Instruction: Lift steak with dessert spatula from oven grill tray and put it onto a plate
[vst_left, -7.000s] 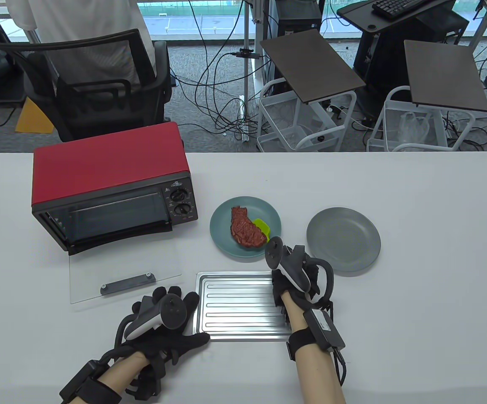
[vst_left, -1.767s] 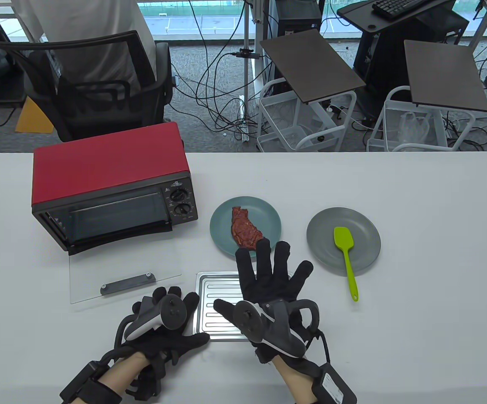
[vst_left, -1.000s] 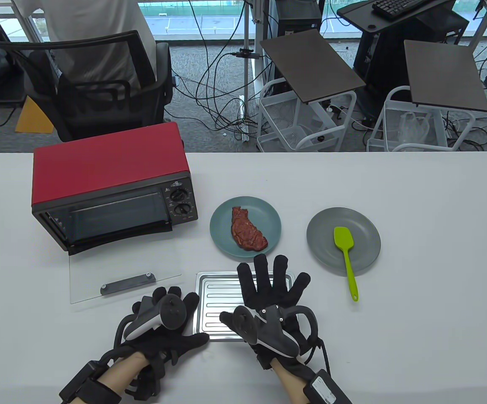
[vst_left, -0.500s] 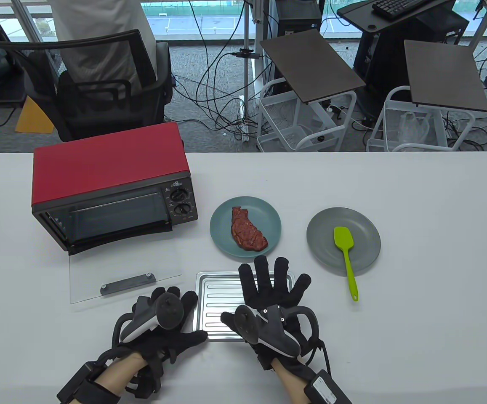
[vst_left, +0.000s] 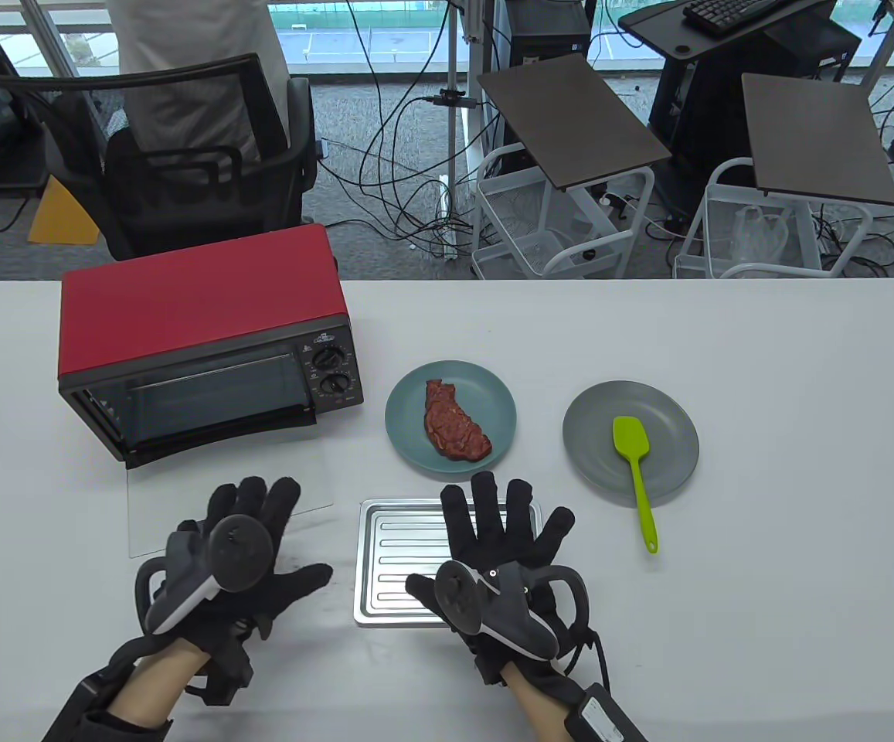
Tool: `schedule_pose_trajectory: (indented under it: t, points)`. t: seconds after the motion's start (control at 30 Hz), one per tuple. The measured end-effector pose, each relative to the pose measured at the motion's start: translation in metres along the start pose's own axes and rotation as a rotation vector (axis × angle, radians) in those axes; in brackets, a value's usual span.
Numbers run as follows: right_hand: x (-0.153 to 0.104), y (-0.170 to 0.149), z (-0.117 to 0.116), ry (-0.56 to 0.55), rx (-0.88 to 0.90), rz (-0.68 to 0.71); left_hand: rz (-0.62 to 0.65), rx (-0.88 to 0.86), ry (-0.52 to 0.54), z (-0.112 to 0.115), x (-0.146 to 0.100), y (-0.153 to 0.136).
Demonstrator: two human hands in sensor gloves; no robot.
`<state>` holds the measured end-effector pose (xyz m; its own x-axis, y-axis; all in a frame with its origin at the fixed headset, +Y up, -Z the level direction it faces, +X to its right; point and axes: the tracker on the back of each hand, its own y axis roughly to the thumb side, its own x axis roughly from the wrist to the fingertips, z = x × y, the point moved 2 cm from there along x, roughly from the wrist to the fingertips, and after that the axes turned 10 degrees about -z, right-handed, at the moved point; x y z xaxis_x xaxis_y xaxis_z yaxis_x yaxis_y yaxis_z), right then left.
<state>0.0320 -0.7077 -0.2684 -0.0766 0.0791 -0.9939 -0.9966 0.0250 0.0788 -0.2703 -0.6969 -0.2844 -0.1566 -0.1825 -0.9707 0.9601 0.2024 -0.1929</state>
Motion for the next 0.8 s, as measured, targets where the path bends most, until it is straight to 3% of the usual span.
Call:
schedule_pose_trajectory:
  t: [0.13, 0.33, 0.43, 0.53, 0.7, 0.8]
  points:
    - [0.000, 0.000, 0.001, 0.000, -0.006, -0.001, -0.111, -0.091, 0.036, -0.022, 0.007, -0.040]
    - [-0.001, -0.001, 0.001, 0.003, 0.009, 0.004, -0.218, -0.145, 0.126, -0.035, 0.012, -0.091]
    - [-0.001, -0.002, 0.001, 0.002, 0.019, -0.001, -0.247, -0.117, 0.075, -0.039, 0.021, -0.108]
    - [0.000, -0.003, 0.001, 0.008, 0.021, -0.005, -0.280, -0.038, 0.019, -0.035, 0.031, -0.118]
    - [-0.001, -0.003, 0.001, 0.015, 0.019, -0.008, -0.309, 0.160, 0.024, -0.013, 0.043, -0.126]
    - [0.000, -0.004, -0.001, 0.026, 0.015, -0.014, -0.322, 0.207, -0.066, 0.006, 0.052, -0.126]
